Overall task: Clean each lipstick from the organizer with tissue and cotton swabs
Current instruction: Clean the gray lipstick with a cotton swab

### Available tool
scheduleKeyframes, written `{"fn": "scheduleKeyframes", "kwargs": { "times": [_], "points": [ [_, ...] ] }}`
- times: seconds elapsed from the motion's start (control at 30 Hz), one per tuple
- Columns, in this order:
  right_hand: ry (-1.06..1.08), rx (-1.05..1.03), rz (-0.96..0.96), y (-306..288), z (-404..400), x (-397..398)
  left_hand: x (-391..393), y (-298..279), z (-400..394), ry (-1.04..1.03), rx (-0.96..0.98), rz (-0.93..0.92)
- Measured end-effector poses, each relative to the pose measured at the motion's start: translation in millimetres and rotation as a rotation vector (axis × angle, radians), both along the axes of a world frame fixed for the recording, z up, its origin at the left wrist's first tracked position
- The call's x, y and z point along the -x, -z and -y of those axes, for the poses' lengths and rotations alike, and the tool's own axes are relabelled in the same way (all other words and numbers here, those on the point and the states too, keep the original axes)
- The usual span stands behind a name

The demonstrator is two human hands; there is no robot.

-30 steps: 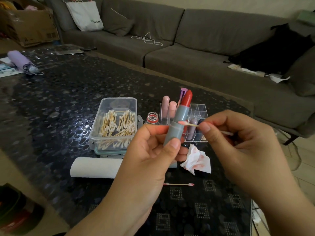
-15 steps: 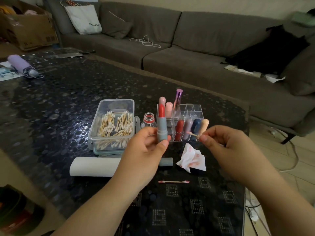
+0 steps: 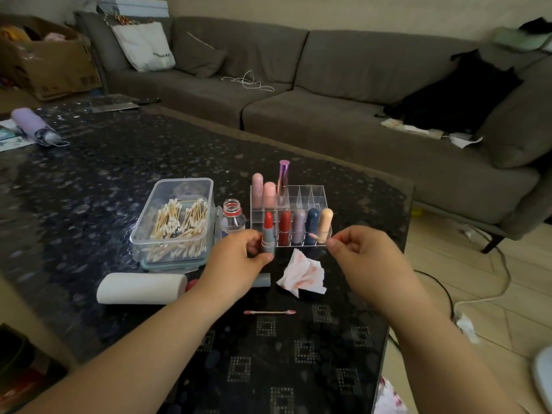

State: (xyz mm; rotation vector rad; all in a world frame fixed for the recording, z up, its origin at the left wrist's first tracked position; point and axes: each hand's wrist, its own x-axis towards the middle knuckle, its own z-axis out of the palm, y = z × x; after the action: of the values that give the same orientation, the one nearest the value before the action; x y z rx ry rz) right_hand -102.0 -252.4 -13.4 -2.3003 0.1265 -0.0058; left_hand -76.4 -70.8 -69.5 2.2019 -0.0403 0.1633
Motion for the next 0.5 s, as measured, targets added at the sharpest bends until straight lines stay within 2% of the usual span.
{"fn": "scheduleKeyframes", "kwargs": {
  "times": [0.23,0.5],
  "points": [
    [-0.093,-0.003,-0.064,12.8,-3.7,-1.4,-4.5,9.7,0.4,0.006,-0.037,-0.029],
    [-0.116,-0.015,-0.024,12.0,-10.0,0.1,-7.2,16.0,-2.9,0.007,-0.018,-0.086]
  ]
}}
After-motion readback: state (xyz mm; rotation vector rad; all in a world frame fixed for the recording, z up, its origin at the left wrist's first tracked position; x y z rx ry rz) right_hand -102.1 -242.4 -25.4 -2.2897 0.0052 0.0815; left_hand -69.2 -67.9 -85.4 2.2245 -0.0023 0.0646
